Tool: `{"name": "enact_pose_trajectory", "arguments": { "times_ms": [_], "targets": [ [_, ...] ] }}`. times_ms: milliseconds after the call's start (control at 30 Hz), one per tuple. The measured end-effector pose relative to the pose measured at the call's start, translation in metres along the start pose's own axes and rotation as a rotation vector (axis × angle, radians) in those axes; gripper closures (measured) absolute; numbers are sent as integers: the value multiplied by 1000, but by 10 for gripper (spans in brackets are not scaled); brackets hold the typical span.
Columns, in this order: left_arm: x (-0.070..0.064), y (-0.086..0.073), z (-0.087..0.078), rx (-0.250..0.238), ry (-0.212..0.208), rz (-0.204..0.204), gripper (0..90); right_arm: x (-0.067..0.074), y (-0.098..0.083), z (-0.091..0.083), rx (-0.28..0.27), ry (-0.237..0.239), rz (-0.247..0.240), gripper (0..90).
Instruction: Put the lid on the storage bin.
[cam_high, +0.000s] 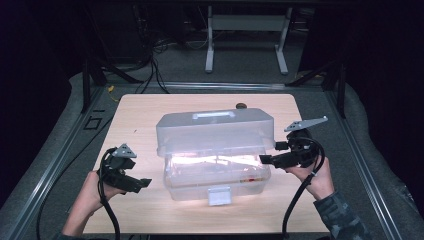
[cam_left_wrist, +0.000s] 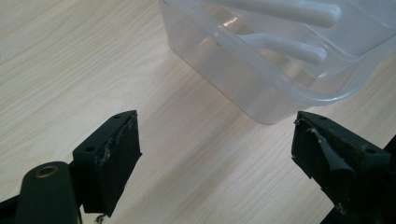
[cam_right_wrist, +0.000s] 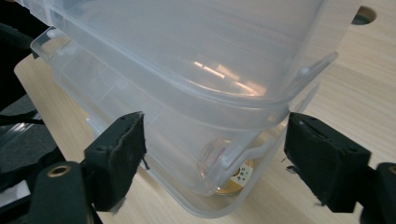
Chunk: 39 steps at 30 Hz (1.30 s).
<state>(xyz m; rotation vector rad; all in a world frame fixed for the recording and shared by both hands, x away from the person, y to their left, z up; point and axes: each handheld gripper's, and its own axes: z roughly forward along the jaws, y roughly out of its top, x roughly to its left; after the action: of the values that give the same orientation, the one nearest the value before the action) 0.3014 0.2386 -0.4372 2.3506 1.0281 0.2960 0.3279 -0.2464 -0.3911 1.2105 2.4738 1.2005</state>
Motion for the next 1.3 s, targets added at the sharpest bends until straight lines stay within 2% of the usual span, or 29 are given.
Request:
{"name": "enact_pose_trajectory", "arguments": {
  "times_ms": [200,367,533,667,700,767,967,1133,1167,1300],
  "targets": [
    [0,-1,1,2,-3,-4,156,8,-3,-5,-22,-15,-20,184],
    [2,-6,4,10,-4,-12,154,12,-12,-3,-19,-28,-28,268],
    [4,-13,8,22,1,-21,153,12,-24,3,1,-42,-28,306],
    [6,-18,13,35,11,-28,150,13,-31,7,15,-42,-33,298],
    [8,-21,17,40,27,-38,147,13,-38,11,35,-28,-33,270],
    [12,-24,20,48,24,-48,143,14,-43,15,37,-25,-41,266],
    [13,-27,28,58,23,-65,135,13,-47,15,45,-32,-43,302],
    [18,-33,37,104,62,-74,109,11,-50,13,122,-33,-53,226],
    [20,-34,40,113,68,-77,98,9,-52,12,162,-56,-58,197],
    [24,-37,47,146,87,-81,62,-7,-69,17,248,-139,-31,112]
  ]
}}
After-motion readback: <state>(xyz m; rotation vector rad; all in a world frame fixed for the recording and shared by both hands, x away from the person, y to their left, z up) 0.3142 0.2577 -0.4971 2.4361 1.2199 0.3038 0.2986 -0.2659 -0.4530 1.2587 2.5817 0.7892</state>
